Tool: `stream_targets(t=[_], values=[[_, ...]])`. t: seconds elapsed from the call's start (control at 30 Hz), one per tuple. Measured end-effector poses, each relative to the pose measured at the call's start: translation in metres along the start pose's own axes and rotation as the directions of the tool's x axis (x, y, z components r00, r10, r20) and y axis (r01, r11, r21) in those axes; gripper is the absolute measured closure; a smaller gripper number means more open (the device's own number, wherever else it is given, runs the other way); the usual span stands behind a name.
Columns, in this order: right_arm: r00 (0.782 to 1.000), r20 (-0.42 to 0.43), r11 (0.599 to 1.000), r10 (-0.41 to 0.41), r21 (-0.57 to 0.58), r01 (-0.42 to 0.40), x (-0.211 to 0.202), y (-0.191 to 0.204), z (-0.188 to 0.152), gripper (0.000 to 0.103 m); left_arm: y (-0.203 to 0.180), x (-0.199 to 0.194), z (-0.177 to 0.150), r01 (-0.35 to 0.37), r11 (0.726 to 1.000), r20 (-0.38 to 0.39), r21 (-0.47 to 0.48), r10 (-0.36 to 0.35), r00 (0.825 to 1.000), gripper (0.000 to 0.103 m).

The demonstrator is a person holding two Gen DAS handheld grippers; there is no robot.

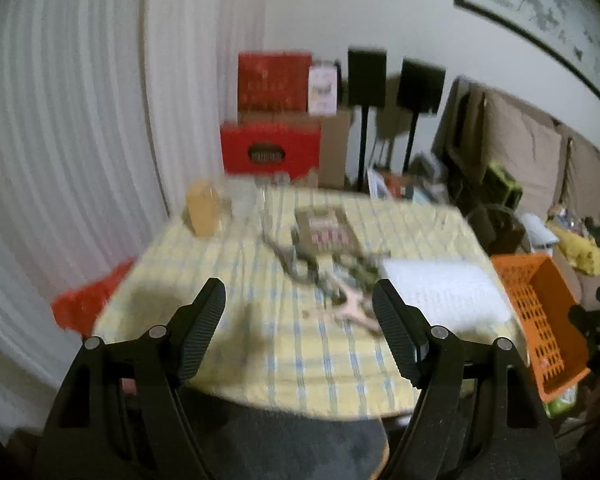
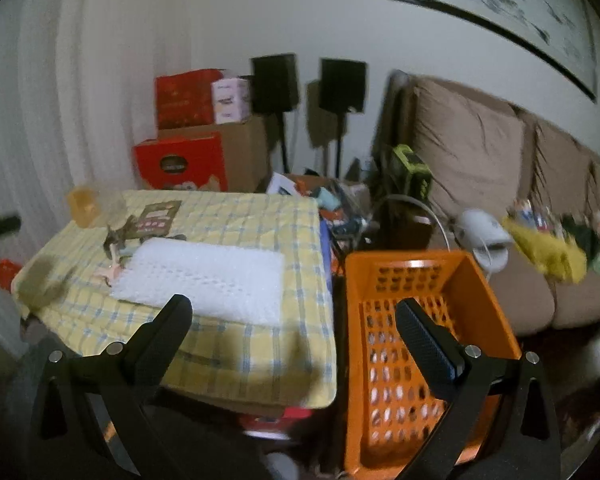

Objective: Organize objects
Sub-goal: 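Move both grippers toward the white foam net sheet on the table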

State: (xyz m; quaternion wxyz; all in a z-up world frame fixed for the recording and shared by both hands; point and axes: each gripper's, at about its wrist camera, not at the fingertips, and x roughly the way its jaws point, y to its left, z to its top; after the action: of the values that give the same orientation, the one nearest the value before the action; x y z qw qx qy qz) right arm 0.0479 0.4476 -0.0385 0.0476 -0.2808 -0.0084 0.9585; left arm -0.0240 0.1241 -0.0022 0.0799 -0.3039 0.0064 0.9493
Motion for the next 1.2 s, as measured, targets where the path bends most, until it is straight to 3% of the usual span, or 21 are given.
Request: stream_targets(t=[0.1,0.2,0.4,0.53,0.6,0.7,0.77,0.87,1.0,1.1,1.2], values=[[0.994,0.052,0.995,-0.096,-0.030,0.097,-0.008,-0.001,0.005,0.001,0.009,-0.006,0.013,0.025,0.998,0.058,-0.053,-0.022,0.998,0.022],[0.991,0.105,0.995,-0.085,-0.037,0.089,-0.017,-0.003,0.005,0.000,0.013,-0.004,0.020,0.036,0.997,0.061,-0.072,-0.031,0.998,0.021],[0.989,0.063,0.991,-0.135,-0.011,0.136,-0.012,-0.010,0.009,0.000,0.001,0.007,0.017,0.063,0.996,0.014,-0.062,-0.062,0.998,0.017],[0.980,0.062,0.982,-0.187,0.039,0.185,-0.016,-0.007,0.019,0.000,-0.015,0.003,0.014,0.026,1.000,0.036,0.001,-0.026,0.999,0.016],[0.983,0.051,0.984,-0.177,0.023,0.176,-0.016,-0.002,0.022,0.000,-0.019,0.001,0.011,0.026,1.000,0.031,0.002,-0.026,0.999,0.008],[0.989,0.028,0.987,-0.144,-0.074,0.146,-0.013,0.008,0.023,0.000,-0.020,0.007,0.012,0.107,0.993,-0.044,-0.045,-0.109,0.993,0.008],[0.988,0.040,0.986,-0.149,-0.072,0.152,-0.014,0.010,0.022,0.000,-0.021,0.008,0.012,0.133,0.989,-0.067,-0.061,-0.137,0.988,0.008],[0.991,0.088,0.995,-0.097,-0.021,0.099,-0.024,0.003,0.019,0.000,-0.022,0.005,0.015,0.175,0.982,-0.061,-0.065,-0.179,0.982,0.009],[0.991,0.085,0.995,-0.101,-0.013,0.103,-0.021,0.003,0.017,0.000,-0.019,-0.004,0.017,0.275,0.955,-0.025,-0.110,-0.279,0.960,0.010],[0.989,0.095,0.993,-0.114,-0.012,0.115,-0.019,0.007,0.015,0.000,-0.022,-0.006,0.018,0.278,0.955,-0.024,-0.106,-0.282,0.959,0.010],[0.991,0.089,0.994,-0.103,-0.026,0.105,-0.018,0.013,0.017,0.000,-0.026,-0.004,0.018,0.236,0.968,-0.026,-0.085,-0.239,0.971,0.010]])
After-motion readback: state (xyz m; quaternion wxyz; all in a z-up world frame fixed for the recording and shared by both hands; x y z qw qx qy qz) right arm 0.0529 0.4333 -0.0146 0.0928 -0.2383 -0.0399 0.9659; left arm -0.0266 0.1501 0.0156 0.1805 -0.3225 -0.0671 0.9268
